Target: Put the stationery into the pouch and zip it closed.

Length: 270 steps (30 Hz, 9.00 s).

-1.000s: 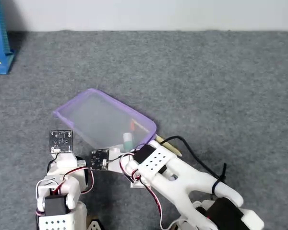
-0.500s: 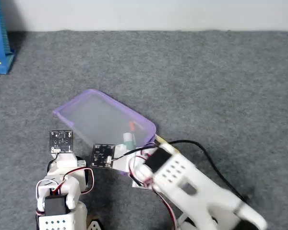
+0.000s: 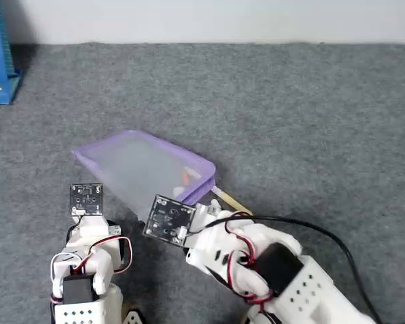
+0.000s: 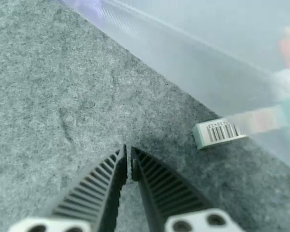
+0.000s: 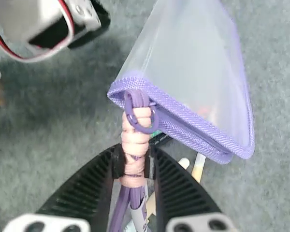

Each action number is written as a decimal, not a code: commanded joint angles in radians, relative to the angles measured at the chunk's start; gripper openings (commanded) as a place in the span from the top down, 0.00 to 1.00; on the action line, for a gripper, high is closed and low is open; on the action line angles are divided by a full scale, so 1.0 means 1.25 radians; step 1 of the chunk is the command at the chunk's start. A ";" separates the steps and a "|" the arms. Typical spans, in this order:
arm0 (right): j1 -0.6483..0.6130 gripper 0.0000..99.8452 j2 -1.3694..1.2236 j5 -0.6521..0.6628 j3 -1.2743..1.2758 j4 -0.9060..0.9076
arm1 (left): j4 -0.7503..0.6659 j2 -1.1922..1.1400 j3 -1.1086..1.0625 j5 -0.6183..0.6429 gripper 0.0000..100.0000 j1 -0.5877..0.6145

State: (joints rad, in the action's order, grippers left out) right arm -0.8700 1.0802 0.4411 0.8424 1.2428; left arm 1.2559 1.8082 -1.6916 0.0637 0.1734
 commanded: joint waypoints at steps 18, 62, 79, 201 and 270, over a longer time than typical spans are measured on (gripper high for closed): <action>-0.007 0.99 0.037 -0.020 -0.071 -0.024 | -0.001 0.009 0.010 -0.007 0.99 -0.054; -0.003 0.99 0.050 -0.133 -0.079 -0.117 | 0.257 0.006 0.609 0.119 0.74 -0.248; -0.019 0.99 0.128 -0.149 -0.088 -0.082 | 0.215 0.006 0.568 0.081 0.82 -0.279; 0.450 0.77 -0.249 -0.031 -0.253 0.170 | 0.108 0.004 0.532 0.095 0.99 -0.113; 0.344 0.99 -0.327 -0.172 -0.182 0.098 | 0.227 -0.384 0.768 0.095 0.99 0.006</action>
State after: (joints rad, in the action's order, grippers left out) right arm -0.4526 0.5002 0.2079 0.6613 1.3042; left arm 1.5228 1.3372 -0.8324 0.1741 0.1780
